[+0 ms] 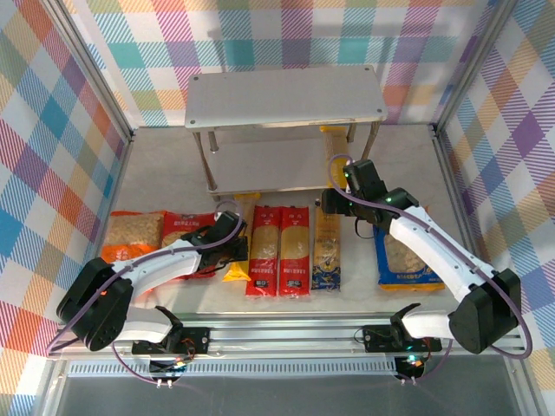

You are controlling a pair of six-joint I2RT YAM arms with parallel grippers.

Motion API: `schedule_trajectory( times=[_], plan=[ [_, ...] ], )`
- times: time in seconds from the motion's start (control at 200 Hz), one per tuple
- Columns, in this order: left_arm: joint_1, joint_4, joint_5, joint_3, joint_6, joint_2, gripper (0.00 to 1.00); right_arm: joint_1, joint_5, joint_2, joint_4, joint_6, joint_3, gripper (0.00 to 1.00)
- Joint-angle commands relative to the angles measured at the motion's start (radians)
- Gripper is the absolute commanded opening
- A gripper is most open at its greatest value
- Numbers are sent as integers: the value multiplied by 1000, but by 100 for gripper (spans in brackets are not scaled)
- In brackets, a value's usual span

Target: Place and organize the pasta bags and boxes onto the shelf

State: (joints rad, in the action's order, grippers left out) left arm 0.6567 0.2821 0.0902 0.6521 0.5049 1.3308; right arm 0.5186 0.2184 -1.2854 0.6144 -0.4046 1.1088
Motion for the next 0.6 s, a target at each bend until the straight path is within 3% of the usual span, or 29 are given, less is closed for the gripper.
schedule_trajectory(
  times=[0.0,0.595],
  plan=[
    [11,133,-39,-18,-20,-10,0,6,9,23,19,-11,0,82],
    [-38,405,-32,205,-117,-266,0,5,3,43,21,-15,11,82]
  ],
)
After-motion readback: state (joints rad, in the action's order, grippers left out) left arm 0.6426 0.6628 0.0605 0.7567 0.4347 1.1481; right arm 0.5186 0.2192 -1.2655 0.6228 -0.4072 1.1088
